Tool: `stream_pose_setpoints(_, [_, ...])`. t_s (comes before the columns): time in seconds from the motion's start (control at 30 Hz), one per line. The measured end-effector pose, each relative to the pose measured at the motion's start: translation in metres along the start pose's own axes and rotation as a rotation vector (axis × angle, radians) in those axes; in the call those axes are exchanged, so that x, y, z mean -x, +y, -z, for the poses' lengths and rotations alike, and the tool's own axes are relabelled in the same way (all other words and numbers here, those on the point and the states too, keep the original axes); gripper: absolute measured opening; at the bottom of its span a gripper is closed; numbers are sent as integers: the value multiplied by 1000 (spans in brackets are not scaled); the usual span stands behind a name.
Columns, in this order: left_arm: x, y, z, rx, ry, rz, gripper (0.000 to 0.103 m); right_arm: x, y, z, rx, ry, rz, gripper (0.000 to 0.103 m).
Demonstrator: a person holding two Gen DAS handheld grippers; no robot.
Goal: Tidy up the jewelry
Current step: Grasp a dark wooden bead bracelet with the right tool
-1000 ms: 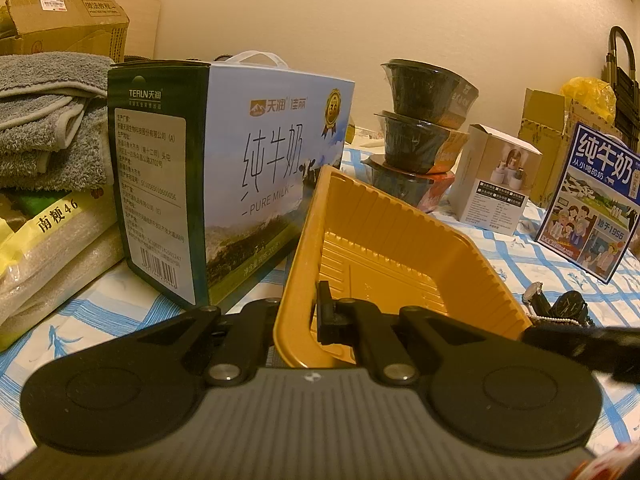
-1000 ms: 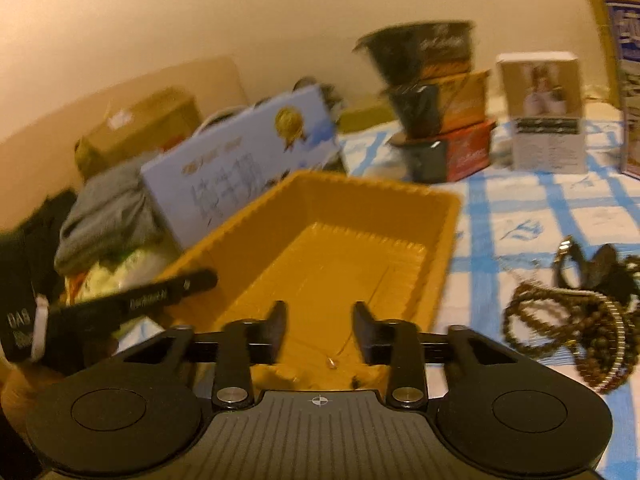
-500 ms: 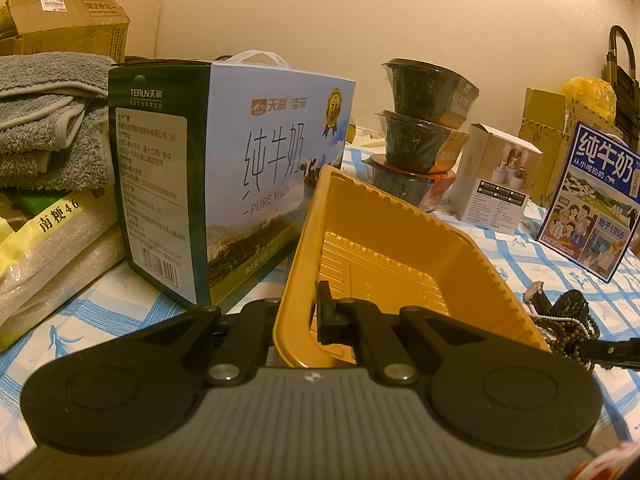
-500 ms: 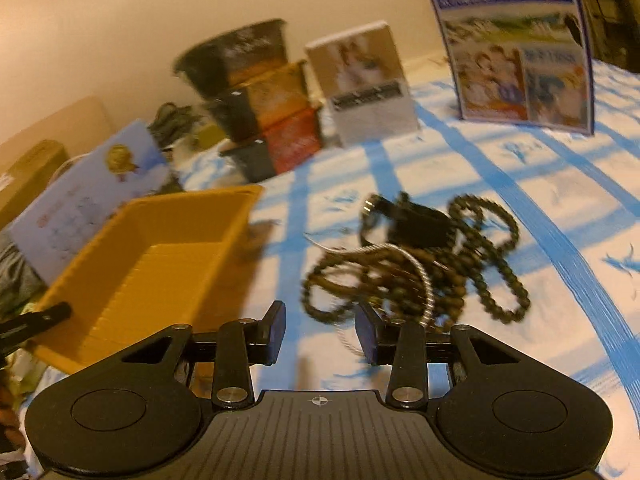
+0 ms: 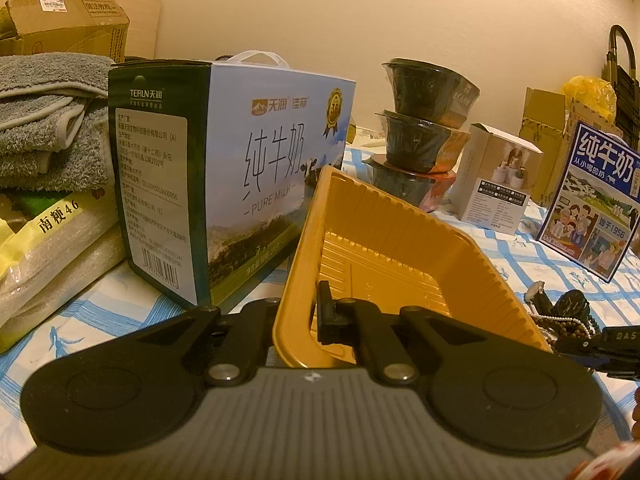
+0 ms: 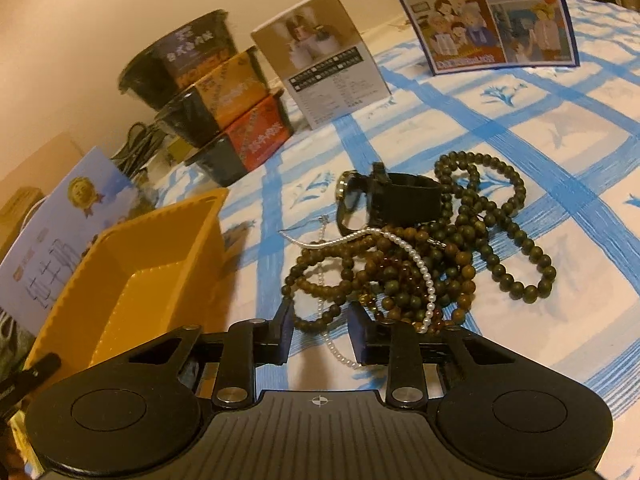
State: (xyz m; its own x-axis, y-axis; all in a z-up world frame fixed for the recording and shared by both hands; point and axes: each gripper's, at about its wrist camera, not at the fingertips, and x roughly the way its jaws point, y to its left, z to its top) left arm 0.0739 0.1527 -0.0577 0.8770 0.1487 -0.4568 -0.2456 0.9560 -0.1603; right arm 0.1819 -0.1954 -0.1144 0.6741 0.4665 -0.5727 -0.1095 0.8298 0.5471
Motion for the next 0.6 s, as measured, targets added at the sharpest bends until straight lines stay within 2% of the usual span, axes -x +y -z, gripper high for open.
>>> stream_pose_setpoints(0.1, [-1,0,0,-3,0,-1,5,-5,-6,-1,-40,-1,3,28])
stream_pose_setpoints(0.2, [0,0,0,-3,0,-1,5,-7,-7,-4,-29,-5,1,16])
stream_pose_setpoints(0.3, [0,-1,0,-2,0,-1,5,-8,-5,-6,-12,-10,-8,7])
stream_pose_setpoints(0.6, [-1,-1,-1,-6,-2,3,5,18,16,-23,22,-69,-109,7])
